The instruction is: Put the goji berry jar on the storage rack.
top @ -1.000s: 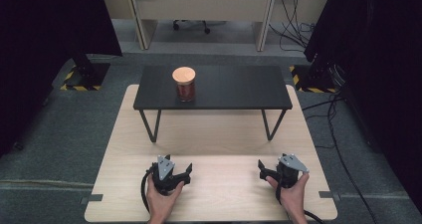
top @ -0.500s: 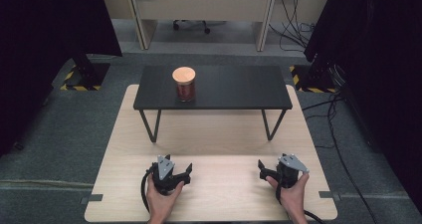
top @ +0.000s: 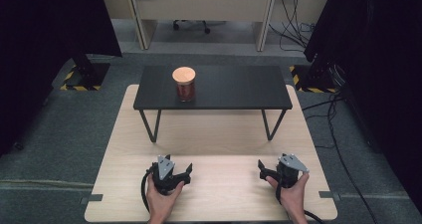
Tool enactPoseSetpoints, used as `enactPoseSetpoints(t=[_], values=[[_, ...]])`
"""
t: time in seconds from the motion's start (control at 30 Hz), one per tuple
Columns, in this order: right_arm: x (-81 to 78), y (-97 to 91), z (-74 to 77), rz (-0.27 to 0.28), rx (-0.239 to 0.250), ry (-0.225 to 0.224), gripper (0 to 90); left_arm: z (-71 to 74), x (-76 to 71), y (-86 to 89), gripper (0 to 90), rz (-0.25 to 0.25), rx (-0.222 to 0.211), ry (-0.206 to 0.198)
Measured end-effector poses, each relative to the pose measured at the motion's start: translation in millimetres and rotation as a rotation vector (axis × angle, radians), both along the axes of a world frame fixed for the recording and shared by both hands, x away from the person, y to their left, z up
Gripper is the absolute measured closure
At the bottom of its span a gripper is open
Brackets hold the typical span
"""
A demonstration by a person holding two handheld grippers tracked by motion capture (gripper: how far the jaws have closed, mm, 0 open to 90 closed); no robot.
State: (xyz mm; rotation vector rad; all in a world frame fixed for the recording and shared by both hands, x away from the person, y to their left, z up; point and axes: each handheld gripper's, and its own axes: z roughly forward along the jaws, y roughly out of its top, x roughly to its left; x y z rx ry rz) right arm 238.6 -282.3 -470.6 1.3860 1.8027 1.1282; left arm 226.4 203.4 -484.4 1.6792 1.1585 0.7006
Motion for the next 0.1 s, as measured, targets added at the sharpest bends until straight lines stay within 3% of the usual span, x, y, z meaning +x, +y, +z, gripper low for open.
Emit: enactPoseSetpoints(t=[0.1], values=[[0.1, -0.3, 0.0, 0.001, 0.001, 0.000, 1.8, -1.4, -1.0, 0.1, 9.0, -0.007, 0.001, -0.013]])
